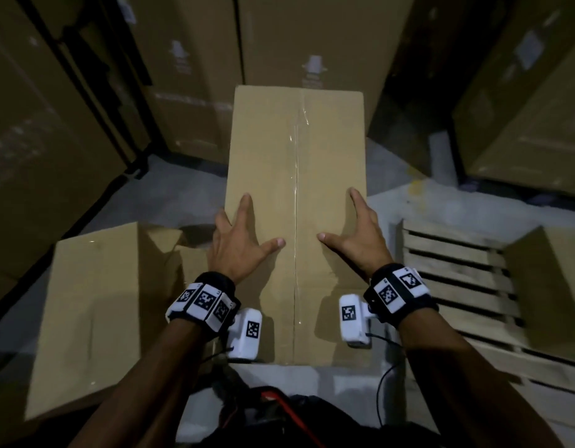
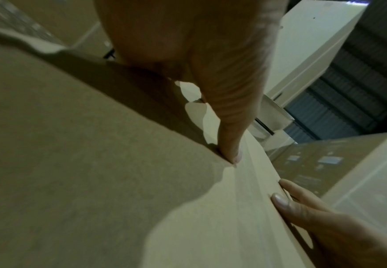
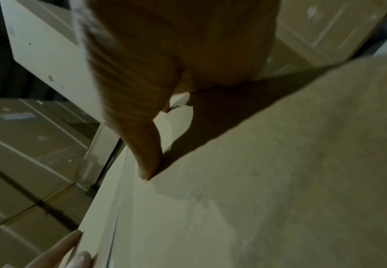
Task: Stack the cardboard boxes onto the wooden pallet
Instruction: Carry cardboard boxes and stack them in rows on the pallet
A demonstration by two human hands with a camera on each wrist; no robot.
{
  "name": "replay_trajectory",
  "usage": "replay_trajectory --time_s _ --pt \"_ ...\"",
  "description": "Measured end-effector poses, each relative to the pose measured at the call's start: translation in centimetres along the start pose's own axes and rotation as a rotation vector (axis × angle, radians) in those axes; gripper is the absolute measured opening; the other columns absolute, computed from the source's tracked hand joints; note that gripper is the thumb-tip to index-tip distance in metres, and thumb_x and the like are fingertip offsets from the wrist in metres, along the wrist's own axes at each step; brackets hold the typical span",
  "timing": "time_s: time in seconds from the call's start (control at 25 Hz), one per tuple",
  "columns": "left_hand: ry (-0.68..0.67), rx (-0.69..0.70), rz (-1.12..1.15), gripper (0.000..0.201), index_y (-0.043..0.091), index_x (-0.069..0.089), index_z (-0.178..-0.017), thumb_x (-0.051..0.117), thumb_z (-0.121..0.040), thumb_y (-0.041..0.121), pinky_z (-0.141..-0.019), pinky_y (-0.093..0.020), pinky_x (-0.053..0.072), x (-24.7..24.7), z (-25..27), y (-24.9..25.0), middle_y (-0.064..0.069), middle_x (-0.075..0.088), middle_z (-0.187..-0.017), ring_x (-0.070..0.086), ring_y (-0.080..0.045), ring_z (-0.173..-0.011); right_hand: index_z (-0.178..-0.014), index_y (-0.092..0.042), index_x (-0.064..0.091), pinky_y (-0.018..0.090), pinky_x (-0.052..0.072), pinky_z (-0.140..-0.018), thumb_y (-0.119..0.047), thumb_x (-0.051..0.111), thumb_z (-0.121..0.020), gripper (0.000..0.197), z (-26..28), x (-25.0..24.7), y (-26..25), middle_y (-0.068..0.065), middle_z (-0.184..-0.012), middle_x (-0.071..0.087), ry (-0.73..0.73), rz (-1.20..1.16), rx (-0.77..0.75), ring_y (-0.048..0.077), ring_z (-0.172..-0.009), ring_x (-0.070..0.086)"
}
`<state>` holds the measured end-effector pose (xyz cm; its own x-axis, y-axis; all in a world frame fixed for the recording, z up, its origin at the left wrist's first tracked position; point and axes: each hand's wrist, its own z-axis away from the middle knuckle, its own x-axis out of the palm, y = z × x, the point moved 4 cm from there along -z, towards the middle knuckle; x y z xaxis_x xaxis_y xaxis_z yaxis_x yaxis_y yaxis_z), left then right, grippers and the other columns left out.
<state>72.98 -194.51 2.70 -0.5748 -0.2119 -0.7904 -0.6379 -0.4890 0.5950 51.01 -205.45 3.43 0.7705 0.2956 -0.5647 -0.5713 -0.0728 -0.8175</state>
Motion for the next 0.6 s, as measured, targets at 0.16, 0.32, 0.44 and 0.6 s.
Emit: replay_trajectory --time_s 0.16,0.32,0.44,0.6 --pt "-0.067 0.090 -0.026 0.110 0.047 0.000 -0.151 0.069 -0.070 0.073 -0.101 -0.057 0.045 7.4 4.6 8.6 -0.015 0.016 -0.153 0.041 -0.046 -0.130 -0.155 -0.046 0.014 0.046 0.034 -0.115 -0.041 0.085 -0.073 0.108 4.3 -9.9 7.7 0.002 -0.160 0.023 0.086 0.016 0.053 0.028 -0.143 0.031" --pt "-0.147 0.176 -0.047 0.111 0.046 -0.001 -0.151 0.069 -0.070 0.074 -0.103 -0.055 0.043 13.4 8.5 16.5 -0.010 0.008 -0.157 0.043 -0.044 -0.130 -0.155 -0.046 0.013 0.043 0.032 -0.114 -0.042 0.086 -0.073 0.110 8.2 -18.8 14.0 0.001 -0.162 0.020 0.164 -0.007 0.128 0.027 -0.145 0.029" --pt "-0.202 0.242 -0.052 0.111 0.045 -0.001 -0.151 0.070 -0.070 0.074 -0.103 -0.055 0.043 17.2 9.6 21.0 -0.009 0.008 -0.156 0.043 -0.043 -0.130 -0.156 -0.043 0.014 0.039 0.030 -0.113 -0.039 0.086 -0.074 0.110 9.8 -23.4 17.7 0.001 -0.162 0.020 0.221 -0.022 0.163 0.025 -0.146 0.027" --pt "-0.260 0.302 -0.069 0.111 0.045 -0.001 -0.152 0.069 -0.071 0.074 -0.103 -0.051 0.042 21.9 9.6 26.2 -0.010 0.008 -0.157 0.042 -0.042 -0.132 -0.156 -0.044 0.013 0.041 0.030 -0.113 -0.040 0.086 -0.074 0.110 10.4 -28.3 21.7 0.000 -0.163 0.019 0.290 -0.025 0.237 0.026 -0.146 0.026"
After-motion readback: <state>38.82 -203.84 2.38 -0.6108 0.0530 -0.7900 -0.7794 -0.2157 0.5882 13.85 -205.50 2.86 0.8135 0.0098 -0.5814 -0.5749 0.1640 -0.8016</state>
